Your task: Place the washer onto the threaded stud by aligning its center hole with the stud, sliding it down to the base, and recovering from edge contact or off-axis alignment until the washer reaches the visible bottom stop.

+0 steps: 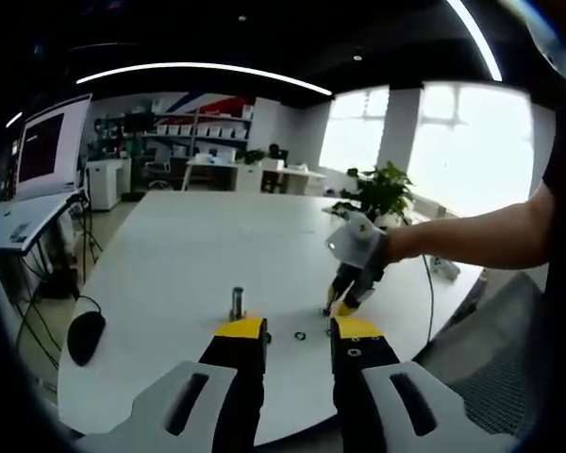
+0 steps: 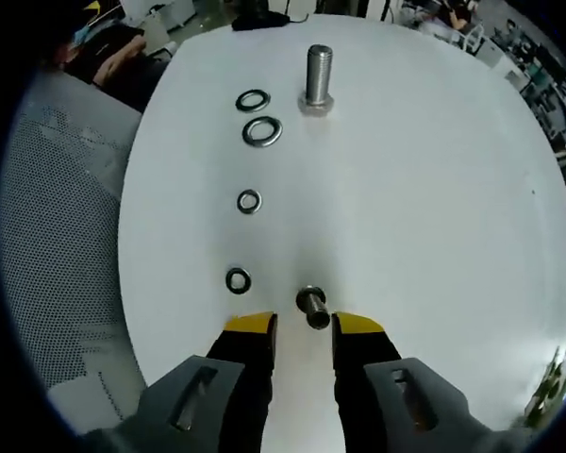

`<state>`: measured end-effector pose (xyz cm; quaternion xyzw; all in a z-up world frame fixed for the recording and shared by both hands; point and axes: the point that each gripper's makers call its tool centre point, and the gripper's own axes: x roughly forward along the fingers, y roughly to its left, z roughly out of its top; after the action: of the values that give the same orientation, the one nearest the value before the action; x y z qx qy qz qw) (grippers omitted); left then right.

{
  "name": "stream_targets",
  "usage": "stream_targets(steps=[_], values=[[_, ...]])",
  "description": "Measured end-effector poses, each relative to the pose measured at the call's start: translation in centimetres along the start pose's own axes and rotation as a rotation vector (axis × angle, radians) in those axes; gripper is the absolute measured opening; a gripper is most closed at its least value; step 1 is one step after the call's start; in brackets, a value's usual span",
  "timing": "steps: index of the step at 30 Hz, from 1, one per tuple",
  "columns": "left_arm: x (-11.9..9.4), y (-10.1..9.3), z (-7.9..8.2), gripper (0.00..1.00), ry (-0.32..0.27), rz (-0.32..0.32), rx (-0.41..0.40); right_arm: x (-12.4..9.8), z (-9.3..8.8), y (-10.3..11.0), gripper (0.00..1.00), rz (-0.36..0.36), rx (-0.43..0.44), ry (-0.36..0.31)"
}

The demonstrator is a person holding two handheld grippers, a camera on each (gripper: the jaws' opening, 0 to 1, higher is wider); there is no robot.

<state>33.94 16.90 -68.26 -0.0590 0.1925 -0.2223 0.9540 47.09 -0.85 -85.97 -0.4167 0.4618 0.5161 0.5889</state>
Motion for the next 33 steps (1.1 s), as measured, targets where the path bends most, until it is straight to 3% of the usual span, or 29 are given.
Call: stream_targets(steps=[12,21,33], values=[[0.0,0.0,0.0,0.25,-0.003,-0.001,0.000,-1.3,-0.9,2.4,0.25,0.025,0.009,-0.023],[-0.1,0.0,0.0,0.25,-0.003,-0.003,0.001,-0.3,-0.9,4.7,0.25,0.072,-0.024,-0.009],[-0.1,0.0,0.0,0.25,-0.006,-0.002,-0.003,0.4,-1.3,5.0,0.23,0.063,-0.058,0.013]])
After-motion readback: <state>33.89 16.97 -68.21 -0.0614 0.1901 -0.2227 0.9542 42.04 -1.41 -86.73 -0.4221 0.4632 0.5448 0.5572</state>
